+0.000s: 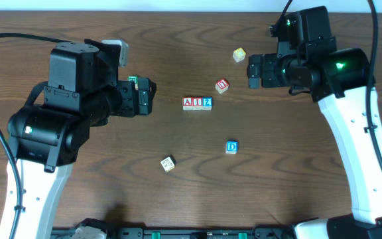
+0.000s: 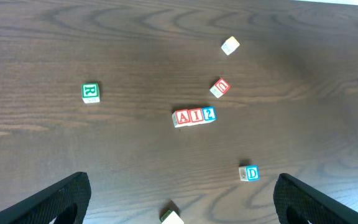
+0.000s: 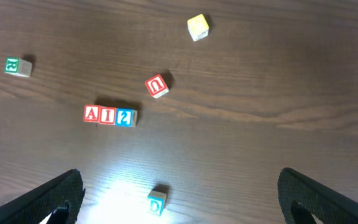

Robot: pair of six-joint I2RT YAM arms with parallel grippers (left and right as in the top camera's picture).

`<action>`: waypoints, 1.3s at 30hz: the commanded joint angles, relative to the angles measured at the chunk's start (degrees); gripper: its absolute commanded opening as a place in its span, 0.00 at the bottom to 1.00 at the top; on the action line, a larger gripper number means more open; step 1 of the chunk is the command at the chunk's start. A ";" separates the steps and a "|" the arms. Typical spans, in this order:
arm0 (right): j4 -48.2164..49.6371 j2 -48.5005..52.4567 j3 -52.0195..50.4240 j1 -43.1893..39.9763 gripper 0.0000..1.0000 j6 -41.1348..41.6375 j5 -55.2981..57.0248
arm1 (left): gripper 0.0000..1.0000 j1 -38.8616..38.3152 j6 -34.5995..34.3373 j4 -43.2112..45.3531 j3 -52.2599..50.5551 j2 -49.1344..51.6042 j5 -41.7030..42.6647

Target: Spell out Ai2

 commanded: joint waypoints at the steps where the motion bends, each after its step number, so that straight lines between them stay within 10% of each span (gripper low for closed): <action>1: -0.13 -0.20 0.59 0.50 0.99 -0.42 0.33 | 0.95 -0.02 0.87 -0.20 -0.07 0.04 -0.22; 15: -0.13 -0.20 0.59 0.50 0.99 -0.42 0.33 | 0.95 3.93 5.07 -6.29 -3.30 -8.55 -22.49; 22: -0.13 -0.20 0.59 0.50 0.99 -0.42 0.33 | 0.96 15.96 5.42 0.98 -22.80 -25.97 -20.37; 39: -0.13 -0.20 0.59 0.50 0.99 -0.42 0.33 | 0.96 16.13 5.29 19.54 -66.01 -63.23 -17.75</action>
